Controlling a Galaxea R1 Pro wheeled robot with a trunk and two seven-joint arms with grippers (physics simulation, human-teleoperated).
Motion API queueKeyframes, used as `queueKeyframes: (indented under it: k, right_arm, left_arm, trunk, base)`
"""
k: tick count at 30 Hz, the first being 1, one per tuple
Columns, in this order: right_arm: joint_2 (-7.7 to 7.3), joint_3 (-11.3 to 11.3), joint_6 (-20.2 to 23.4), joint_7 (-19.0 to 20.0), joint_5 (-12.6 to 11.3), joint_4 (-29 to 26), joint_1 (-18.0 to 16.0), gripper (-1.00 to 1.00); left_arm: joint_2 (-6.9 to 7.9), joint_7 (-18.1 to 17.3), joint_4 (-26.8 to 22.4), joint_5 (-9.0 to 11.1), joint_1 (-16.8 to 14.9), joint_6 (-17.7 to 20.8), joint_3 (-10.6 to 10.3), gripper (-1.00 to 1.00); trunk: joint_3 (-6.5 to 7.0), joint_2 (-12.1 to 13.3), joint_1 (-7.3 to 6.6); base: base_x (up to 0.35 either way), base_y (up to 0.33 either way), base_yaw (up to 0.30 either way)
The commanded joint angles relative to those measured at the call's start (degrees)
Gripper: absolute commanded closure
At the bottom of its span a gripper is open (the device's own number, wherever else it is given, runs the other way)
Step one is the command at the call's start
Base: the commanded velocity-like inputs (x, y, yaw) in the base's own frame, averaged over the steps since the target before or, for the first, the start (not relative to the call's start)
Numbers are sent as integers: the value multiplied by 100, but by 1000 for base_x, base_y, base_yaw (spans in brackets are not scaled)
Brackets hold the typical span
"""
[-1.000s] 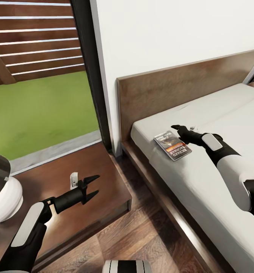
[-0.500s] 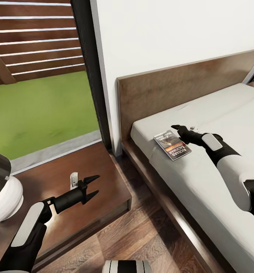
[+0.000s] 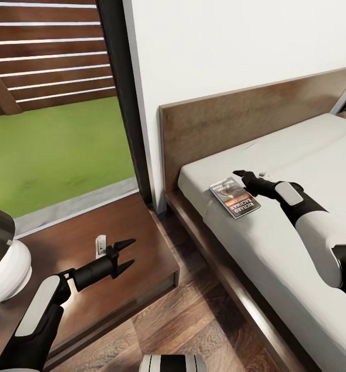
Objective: In the bedroom, move the book from the bed onto either nightstand, and place the two sandals side by side next to the bed.
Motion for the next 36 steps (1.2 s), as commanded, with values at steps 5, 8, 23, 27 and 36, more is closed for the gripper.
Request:
queueKeyframes:
  k: [5, 8, 23, 27, 36]
  right_arm:
    - [-8, 51, 2, 14, -23, 2, -4, -100]
    - [-7, 51, -1, 14, -23, 1, 0, -100]
    - [-14, 47, 0, 14, -23, 1, -4, -100]
    - [-14, 48, -2, 14, -23, 1, -3, -100]
    - [-14, 43, 1, 14, -23, 3, -3, -100]
  left_arm:
    - [-1, 58, -8, 62, -5, 22, 6, -100]
    - [-1, 58, -10, 62, -4, 22, 6, -100]
    - [-1, 58, -4, 55, -5, 22, 6, -100]
    - [-1, 58, -4, 56, -2, 22, 6, -100]
    - [-1, 58, -4, 55, 1, 22, 6, -100]
  trunk:
    - [-4, -2, -1]
    - [-4, -2, -1]
    - [-4, -2, -1]
    - [-4, -2, -1]
    - [-4, -2, -1]
  base:
    - [-46, 0, 0]
    - [-122, 0, 0]
    - [-96, 0, 0]
    - [-12, 0, 0]
    - [-3, 0, 0]
